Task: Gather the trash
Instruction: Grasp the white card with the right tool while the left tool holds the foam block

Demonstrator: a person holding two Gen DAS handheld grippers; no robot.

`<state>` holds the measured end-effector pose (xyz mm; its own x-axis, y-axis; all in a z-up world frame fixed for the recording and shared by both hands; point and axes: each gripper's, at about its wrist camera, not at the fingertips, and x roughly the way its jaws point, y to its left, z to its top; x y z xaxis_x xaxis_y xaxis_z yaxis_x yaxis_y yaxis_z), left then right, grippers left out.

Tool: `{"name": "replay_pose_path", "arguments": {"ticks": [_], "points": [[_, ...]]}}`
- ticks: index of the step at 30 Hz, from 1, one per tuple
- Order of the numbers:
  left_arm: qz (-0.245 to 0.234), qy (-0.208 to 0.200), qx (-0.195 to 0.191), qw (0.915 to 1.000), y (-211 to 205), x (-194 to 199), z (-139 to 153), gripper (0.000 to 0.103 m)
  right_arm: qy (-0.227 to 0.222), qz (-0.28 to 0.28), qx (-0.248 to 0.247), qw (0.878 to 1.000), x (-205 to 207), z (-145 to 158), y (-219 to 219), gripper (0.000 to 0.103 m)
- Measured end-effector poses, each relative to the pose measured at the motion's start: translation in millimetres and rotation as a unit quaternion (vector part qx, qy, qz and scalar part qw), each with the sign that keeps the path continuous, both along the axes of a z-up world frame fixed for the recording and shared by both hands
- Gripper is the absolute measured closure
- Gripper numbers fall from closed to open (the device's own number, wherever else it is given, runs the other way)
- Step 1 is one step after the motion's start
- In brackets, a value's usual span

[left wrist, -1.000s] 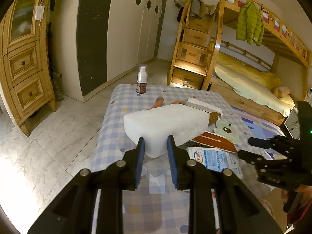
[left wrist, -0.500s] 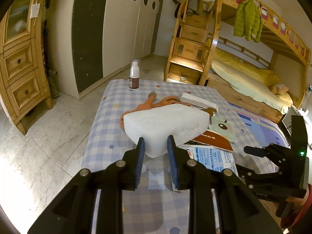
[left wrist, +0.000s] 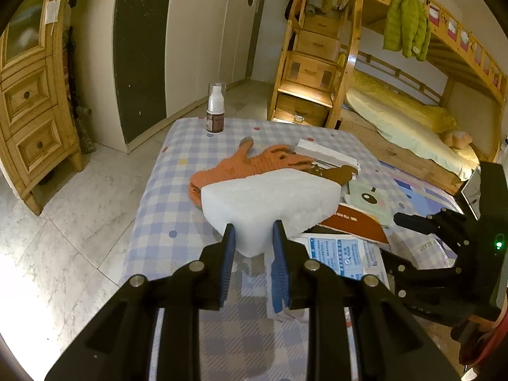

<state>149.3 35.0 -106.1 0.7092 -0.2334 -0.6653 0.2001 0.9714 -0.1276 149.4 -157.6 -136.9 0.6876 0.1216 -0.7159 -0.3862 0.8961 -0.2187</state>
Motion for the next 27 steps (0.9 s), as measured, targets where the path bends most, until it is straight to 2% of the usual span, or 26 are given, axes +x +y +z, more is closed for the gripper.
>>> {"name": "replay_pose_path", "arguments": {"ticks": [4,6,11,14,19,27], "points": [[0.001,0.000,0.002,1.0000,-1,0,0,0.081,-0.005,0.015,-0.001,1.000,-2,3,7,0.068],[0.005,-0.007,0.000,1.0000,-1,-2,4,0.081,-0.010,0.015,0.003,1.000,-4,7,7,0.081],[0.015,-0.031,-0.001,0.9994,2,-10,22,0.081,-0.017,-0.013,0.036,0.999,-4,20,-4,0.096],[0.018,-0.044,0.000,0.9989,-1,-14,34,0.081,-0.014,-0.059,0.082,0.995,-1,30,-24,0.099],[0.012,-0.061,0.001,0.9981,-12,-23,45,0.081,-0.020,-0.111,0.118,0.987,-10,41,-51,0.101],[-0.020,-0.069,0.004,0.9974,-42,-41,49,0.081,-0.044,-0.170,0.190,0.966,-49,64,-104,0.103]]}}
